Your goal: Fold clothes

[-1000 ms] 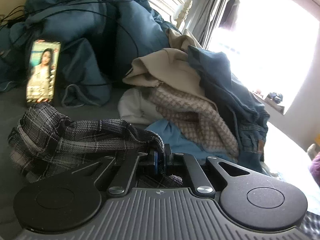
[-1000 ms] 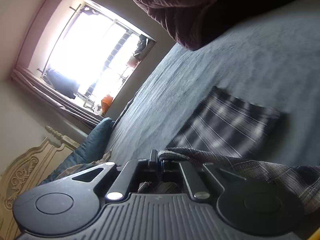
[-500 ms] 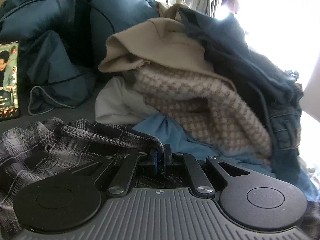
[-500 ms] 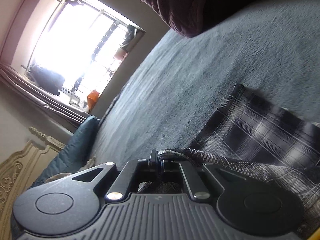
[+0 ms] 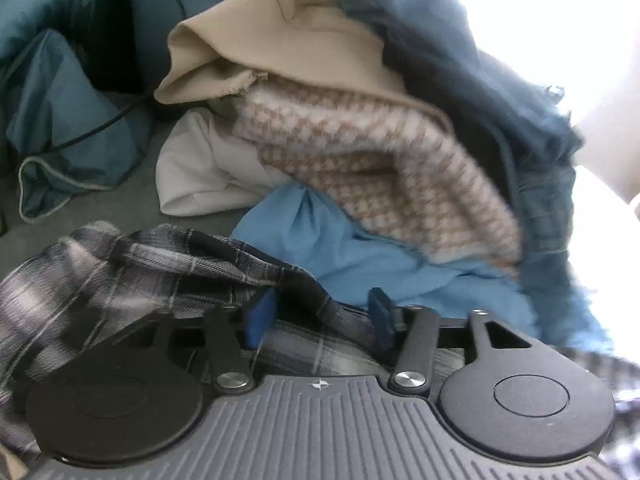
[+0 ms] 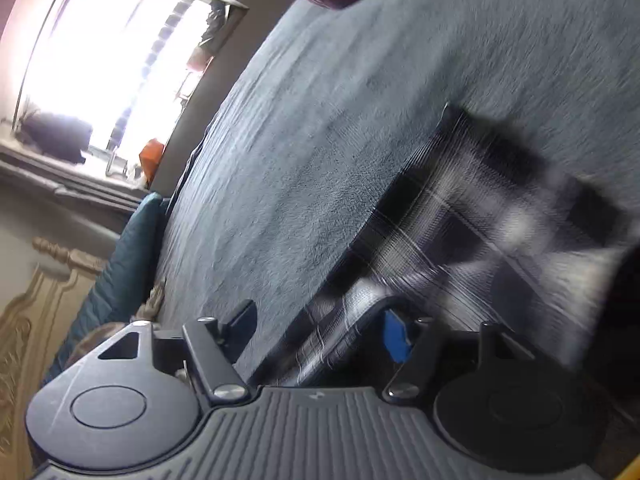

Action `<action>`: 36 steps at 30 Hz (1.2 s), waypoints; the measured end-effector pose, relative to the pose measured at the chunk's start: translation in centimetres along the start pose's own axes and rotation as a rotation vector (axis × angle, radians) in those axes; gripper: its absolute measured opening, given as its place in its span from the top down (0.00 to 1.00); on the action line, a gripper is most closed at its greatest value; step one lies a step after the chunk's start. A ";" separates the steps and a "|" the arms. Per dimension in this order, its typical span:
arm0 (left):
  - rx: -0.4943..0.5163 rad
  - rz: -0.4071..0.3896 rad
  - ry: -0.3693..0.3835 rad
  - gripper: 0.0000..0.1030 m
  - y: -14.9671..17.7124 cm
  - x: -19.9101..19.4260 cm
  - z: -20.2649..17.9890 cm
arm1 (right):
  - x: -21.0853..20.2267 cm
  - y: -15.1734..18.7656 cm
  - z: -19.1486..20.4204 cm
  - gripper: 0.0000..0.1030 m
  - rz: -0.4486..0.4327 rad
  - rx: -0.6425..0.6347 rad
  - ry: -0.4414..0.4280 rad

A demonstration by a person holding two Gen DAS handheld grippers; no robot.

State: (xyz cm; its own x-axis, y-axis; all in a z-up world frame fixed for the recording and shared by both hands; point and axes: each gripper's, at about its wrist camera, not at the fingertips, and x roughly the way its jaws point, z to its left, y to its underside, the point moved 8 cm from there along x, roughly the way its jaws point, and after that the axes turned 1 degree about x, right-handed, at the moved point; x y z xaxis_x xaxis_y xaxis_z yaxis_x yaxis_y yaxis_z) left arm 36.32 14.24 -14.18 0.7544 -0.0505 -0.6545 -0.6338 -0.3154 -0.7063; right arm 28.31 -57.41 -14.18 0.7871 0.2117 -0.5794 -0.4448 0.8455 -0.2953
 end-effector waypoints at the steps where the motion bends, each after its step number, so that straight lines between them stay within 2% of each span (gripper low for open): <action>1: -0.032 0.003 0.026 0.45 0.0 -0.6 0.1 | -1.1 0.3 0.0 0.26 -0.001 -0.013 0.020; 4: -0.101 0.009 0.089 0.45 -0.3 -2.6 0.2 | -4.4 1.2 -0.2 0.25 -0.006 -0.020 0.051; 9: -0.086 0.002 0.194 0.44 1.0 -8.8 -0.2 | -9.9 6.0 0.6 0.24 0.075 -0.002 -0.038; 13: -0.060 -0.023 0.246 0.40 5.0 -14.5 0.1 | -12.7 12.0 0.1 0.23 0.167 0.009 -0.085; 17: -0.097 -0.023 0.205 0.40 10.8 -16.8 2.1 | -12.6 16.7 -1.3 0.23 0.239 0.092 -0.121; 20: -0.193 -0.010 0.202 0.40 13.9 -16.0 3.9 | -11.3 18.4 -2.1 0.23 0.254 0.138 -0.122; 23: -0.287 -0.018 0.188 0.40 14.7 -14.5 5.5 | -9.4 18.2 -2.7 0.22 0.223 0.163 -0.100; 30: -0.451 -0.079 0.205 0.40 12.2 -10.9 7.7 | -7.0 15.7 -2.5 0.23 0.116 0.241 -0.151; 33: -0.471 -0.107 0.183 0.40 11.2 -9.7 7.8 | -6.2 15.1 -2.6 0.22 0.075 0.253 -0.163; 35: -0.469 -0.133 0.149 0.43 10.6 -9.0 7.8 | -5.7 15.0 -2.4 0.22 0.050 0.250 -0.167; 36: -0.471 -0.141 0.127 0.48 10.3 -8.6 7.9 | -5.5 15.0 -2.2 0.22 0.037 0.248 -0.170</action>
State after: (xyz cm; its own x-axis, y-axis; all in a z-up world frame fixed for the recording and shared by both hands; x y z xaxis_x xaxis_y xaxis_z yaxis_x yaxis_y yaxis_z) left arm 21.95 18.90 -17.98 0.8606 -0.0821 -0.5026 -0.4002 -0.7193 -0.5679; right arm 16.36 -46.99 -17.08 0.8421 0.3057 -0.4443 -0.3729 0.9252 -0.0700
